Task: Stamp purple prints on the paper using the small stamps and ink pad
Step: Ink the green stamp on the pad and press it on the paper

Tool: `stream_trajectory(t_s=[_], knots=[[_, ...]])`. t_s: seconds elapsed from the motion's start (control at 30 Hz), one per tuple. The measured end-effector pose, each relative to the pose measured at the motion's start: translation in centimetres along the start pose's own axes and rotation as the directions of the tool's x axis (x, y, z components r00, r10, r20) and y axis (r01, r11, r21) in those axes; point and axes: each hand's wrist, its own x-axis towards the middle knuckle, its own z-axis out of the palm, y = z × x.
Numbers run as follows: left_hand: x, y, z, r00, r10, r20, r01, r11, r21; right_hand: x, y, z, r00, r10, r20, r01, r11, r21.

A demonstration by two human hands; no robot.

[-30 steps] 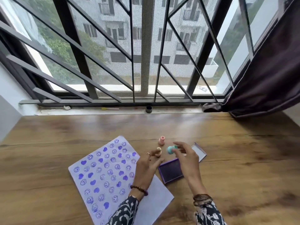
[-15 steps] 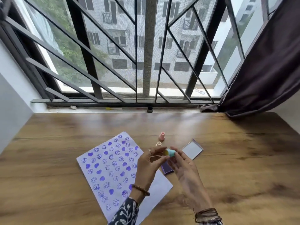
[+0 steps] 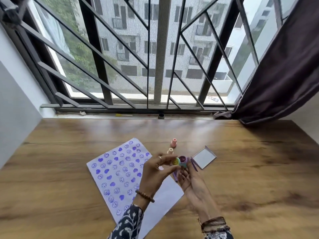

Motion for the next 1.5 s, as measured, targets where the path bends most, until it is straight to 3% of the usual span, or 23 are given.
stream_trajectory(t_s=[0.17, 0.27, 0.33, 0.4, 0.43, 0.5, 0.57, 0.7, 0.97, 1.17, 1.33, 1.43, 1.5], knots=[[-0.2, -2.3, -1.4, 0.977, -0.191, -0.096, 0.182, 0.979, -0.094, 1.0, -1.0, -2.7, 0.995, 0.026, -0.093, -0.026, 1.000, 0.001], [-0.5, -3.8, -1.3, 0.938, -0.340, -0.068, 0.328, 0.933, -0.146, 2.0, -1.6, -4.2, 0.992, -0.018, -0.123, 0.006, 0.995, -0.099], [-0.8, -4.7, -0.9, 0.917, -0.398, -0.019, 0.392, 0.910, -0.135, 2.6, -2.0, -4.9, 0.987, -0.092, -0.132, 0.053, 0.960, -0.276], [-0.9, -5.2, -0.3, 0.901, -0.433, 0.042, 0.435, 0.894, -0.107, 2.9, -2.2, -5.2, 0.972, -0.203, -0.114, 0.105, 0.820, -0.563], [-0.8, -5.4, 0.0, 0.895, -0.439, 0.078, 0.446, 0.890, -0.099, 2.9, -2.3, -5.2, 0.958, -0.271, -0.095, 0.127, 0.696, -0.707], [-0.5, -5.7, 0.5, 0.883, -0.449, 0.139, 0.463, 0.881, -0.100, 3.0, -2.5, -4.9, 0.915, -0.403, -0.001, 0.154, 0.353, -0.923], [0.0, -6.1, 0.9, 0.874, -0.459, 0.159, 0.476, 0.875, -0.089, 3.3, -2.4, -4.7, 0.878, -0.461, 0.129, 0.187, 0.081, -0.979], [1.0, -6.8, 1.4, 0.865, -0.470, 0.172, 0.484, 0.874, -0.045, 4.1, -2.5, -4.7, 0.860, -0.444, 0.249, 0.215, -0.128, -0.968], [1.9, -8.2, 1.9, 0.846, -0.487, 0.216, 0.508, 0.859, -0.054, 4.9, -1.6, -4.8, 0.875, -0.262, 0.408, 0.234, -0.509, -0.828], [2.0, -9.1, 1.8, 0.831, -0.509, 0.223, 0.530, 0.847, -0.043, 6.2, -1.8, -4.1, 0.906, -0.188, 0.380, 0.197, -0.607, -0.770], [2.3, -9.0, 1.8, 0.821, -0.517, 0.242, 0.545, 0.837, -0.059, 7.2, -2.6, -3.0, 0.953, -0.134, 0.271, 0.130, -0.629, -0.766], [2.0, -8.5, 1.8, 0.818, -0.510, 0.265, 0.546, 0.834, -0.081, 7.3, -2.9, -1.8, 0.960, -0.181, 0.216, 0.075, -0.575, -0.815], [1.8, -8.0, 1.6, 0.819, -0.508, 0.267, 0.543, 0.836, -0.076, 7.3, -3.5, -1.3, 0.972, -0.195, 0.128, 0.026, -0.455, -0.890]])
